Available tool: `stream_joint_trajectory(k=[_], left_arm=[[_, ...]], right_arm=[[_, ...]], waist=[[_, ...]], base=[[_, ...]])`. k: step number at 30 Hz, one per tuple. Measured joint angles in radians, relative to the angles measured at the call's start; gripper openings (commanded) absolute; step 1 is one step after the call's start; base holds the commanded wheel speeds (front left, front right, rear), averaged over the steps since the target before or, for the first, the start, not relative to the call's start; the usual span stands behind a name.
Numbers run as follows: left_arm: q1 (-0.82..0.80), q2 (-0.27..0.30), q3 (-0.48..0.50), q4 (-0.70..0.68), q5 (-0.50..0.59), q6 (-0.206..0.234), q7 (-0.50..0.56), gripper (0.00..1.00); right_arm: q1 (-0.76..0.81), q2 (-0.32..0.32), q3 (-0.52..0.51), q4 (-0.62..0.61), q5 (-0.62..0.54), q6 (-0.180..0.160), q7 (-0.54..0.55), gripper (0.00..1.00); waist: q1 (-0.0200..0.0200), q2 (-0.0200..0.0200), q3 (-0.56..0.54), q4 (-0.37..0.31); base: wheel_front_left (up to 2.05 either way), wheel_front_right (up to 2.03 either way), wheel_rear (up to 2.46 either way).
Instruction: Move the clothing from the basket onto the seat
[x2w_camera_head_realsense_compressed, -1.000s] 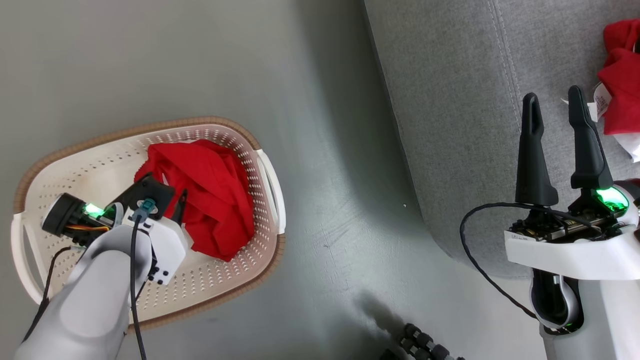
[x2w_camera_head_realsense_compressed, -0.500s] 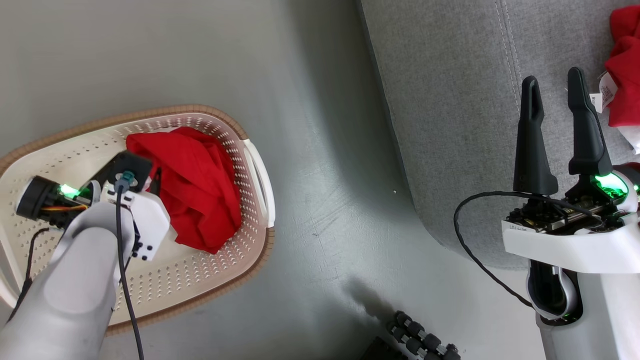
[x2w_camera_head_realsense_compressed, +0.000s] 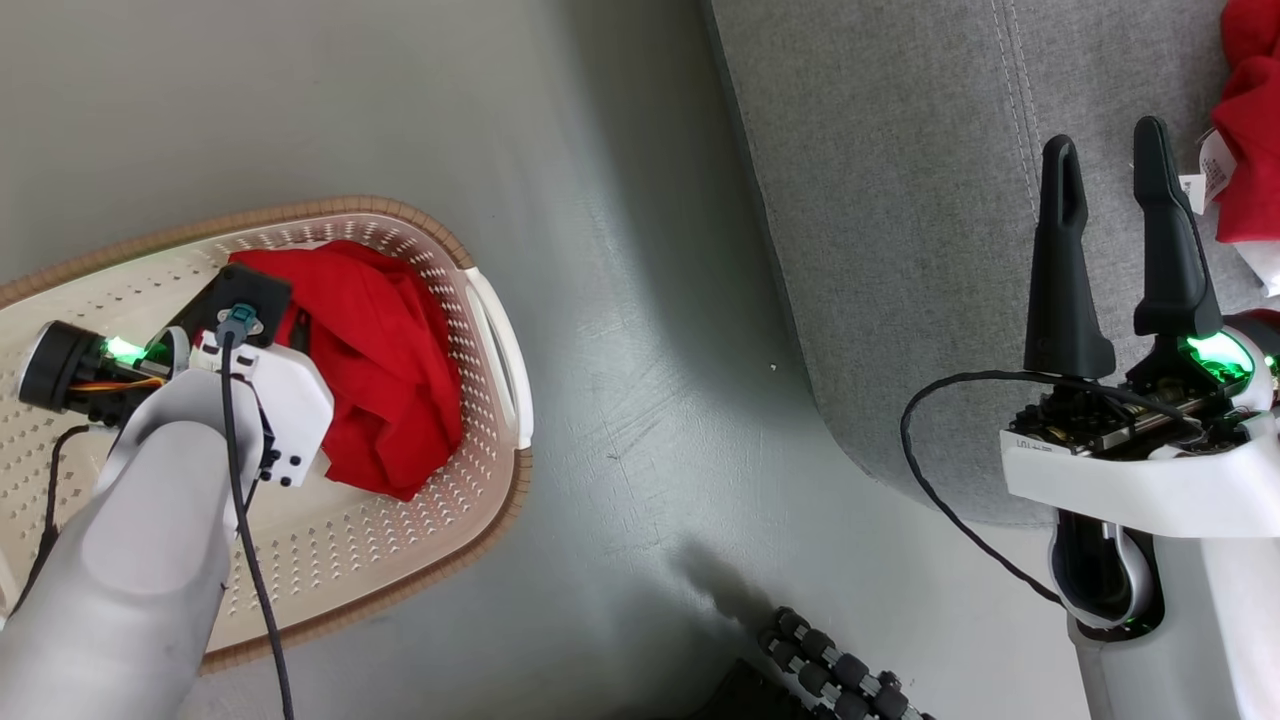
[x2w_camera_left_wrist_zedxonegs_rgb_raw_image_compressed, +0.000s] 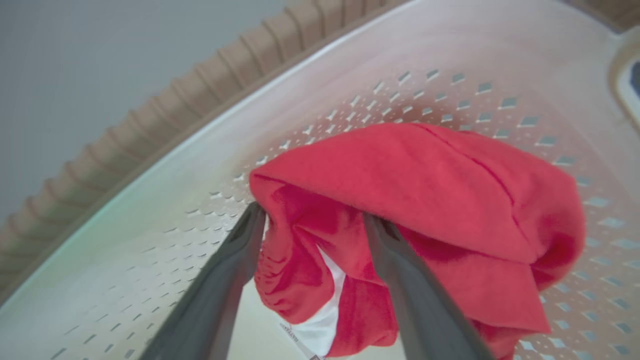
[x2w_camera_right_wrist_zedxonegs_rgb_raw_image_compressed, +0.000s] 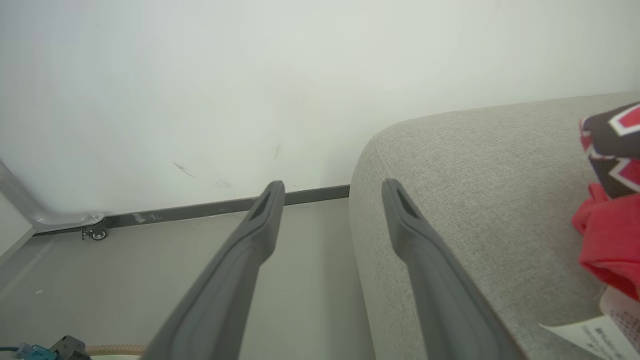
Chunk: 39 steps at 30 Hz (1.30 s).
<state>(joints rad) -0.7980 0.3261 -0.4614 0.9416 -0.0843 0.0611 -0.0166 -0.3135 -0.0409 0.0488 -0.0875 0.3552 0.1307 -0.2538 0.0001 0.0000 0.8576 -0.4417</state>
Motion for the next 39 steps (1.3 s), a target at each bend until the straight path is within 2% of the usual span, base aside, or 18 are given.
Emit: stream_joint_trajectory(k=[2,3,4,7,26,39], left_arm=[[-0.003,-0.005,-0.005,0.009,0.000,-0.007,0.000,0.98],[-0.003,-0.007,-0.006,0.014,0.000,-0.009,0.000,0.82],[-0.003,-0.008,-0.009,0.017,0.000,-0.010,0.000,0.49],[-0.003,-0.014,-0.012,0.021,0.000,-0.010,-0.001,0.00],[-0.003,-0.020,-0.023,0.014,0.000,-0.030,-0.094,0.00],[0.018,-0.023,-0.020,-0.016,-0.005,-0.034,-0.179,0.00]], right_arm=[[-0.001,0.000,0.002,0.000,0.000,0.000,0.000,1.00],[-0.002,0.000,0.003,0.000,0.001,0.000,0.000,1.00],[-0.004,0.000,0.003,0.000,0.003,0.000,0.000,1.00],[-0.021,0.000,0.003,-0.001,0.007,0.000,0.000,1.00],[-0.023,0.000,-0.002,0.001,0.007,0.000,0.000,1.00],[-0.041,0.000,-0.004,0.015,-0.003,0.000,0.000,1.00]], waist=[[0.0000,0.0000,0.003,-0.002],[0.0000,0.0000,0.004,-0.003],[0.0000,0.0000,0.005,-0.004],[0.0000,0.0000,0.007,-0.005],[0.0000,0.0000,-0.005,0.005],[0.0000,0.0000,-0.031,0.038]], base=[[0.00,0.00,0.00],[0.00,0.00,0.00],[0.00,0.00,0.00],[0.00,0.00,0.00],[0.00,0.00,0.00],[0.00,0.00,0.00]])
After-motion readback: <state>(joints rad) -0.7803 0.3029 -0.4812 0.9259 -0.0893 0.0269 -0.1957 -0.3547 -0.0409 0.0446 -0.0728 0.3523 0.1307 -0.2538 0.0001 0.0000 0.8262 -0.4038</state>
